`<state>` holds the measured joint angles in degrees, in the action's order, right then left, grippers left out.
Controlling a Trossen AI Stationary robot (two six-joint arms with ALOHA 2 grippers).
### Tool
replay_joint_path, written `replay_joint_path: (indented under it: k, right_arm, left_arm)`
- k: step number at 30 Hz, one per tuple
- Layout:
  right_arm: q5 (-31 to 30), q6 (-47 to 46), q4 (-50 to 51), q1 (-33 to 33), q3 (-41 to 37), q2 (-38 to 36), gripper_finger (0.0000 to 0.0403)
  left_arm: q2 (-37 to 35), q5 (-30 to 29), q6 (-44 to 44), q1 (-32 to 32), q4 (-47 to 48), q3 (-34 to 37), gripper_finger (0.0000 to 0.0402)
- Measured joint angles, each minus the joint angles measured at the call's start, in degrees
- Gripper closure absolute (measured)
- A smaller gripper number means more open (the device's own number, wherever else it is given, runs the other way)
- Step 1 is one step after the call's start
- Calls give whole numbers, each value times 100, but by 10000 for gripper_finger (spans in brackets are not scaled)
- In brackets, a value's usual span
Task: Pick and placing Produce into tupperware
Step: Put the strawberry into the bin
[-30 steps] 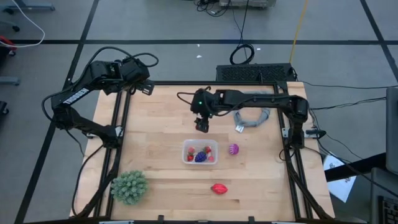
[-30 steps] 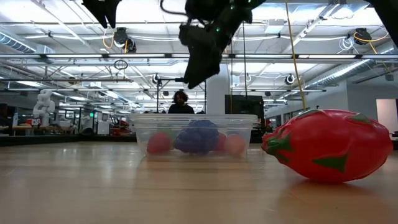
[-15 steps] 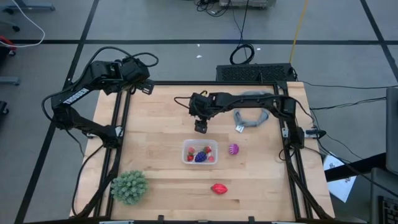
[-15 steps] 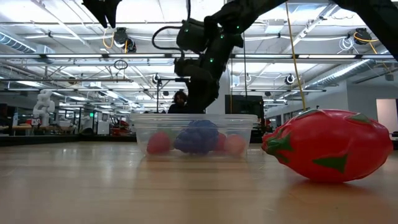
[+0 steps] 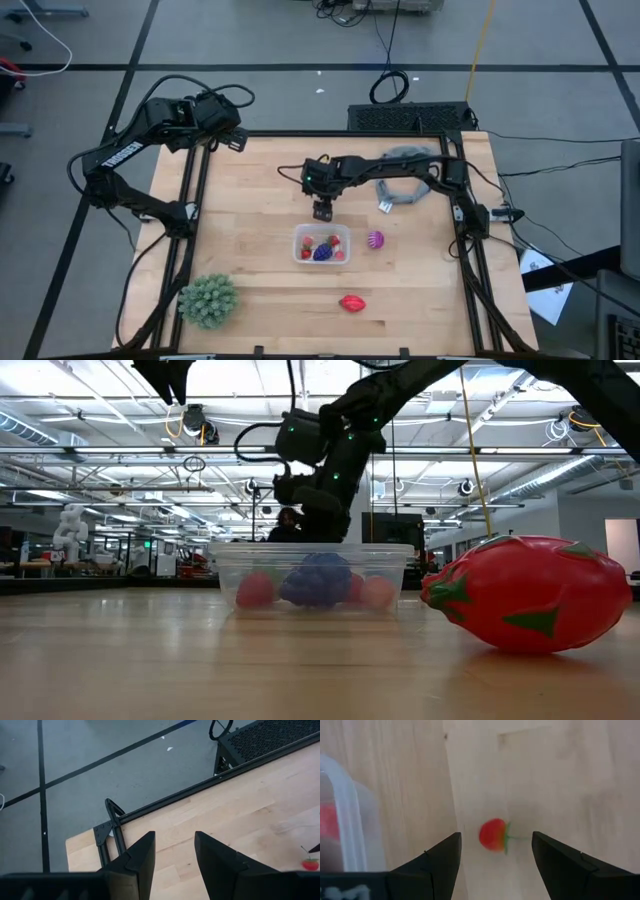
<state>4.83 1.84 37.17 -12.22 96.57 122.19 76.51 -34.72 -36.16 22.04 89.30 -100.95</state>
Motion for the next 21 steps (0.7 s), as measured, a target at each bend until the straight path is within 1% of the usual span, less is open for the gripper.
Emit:
replay_joint_path:
  k: [5,21]
  right_arm:
    - [-2,69,-114,-10,5,29,169]
    - [1,77,8,-16,2,104,169]
  left_arm:
    - [0,0,-1,-2,0,0,259]
    - [0,0,-6,0,0,0,259]
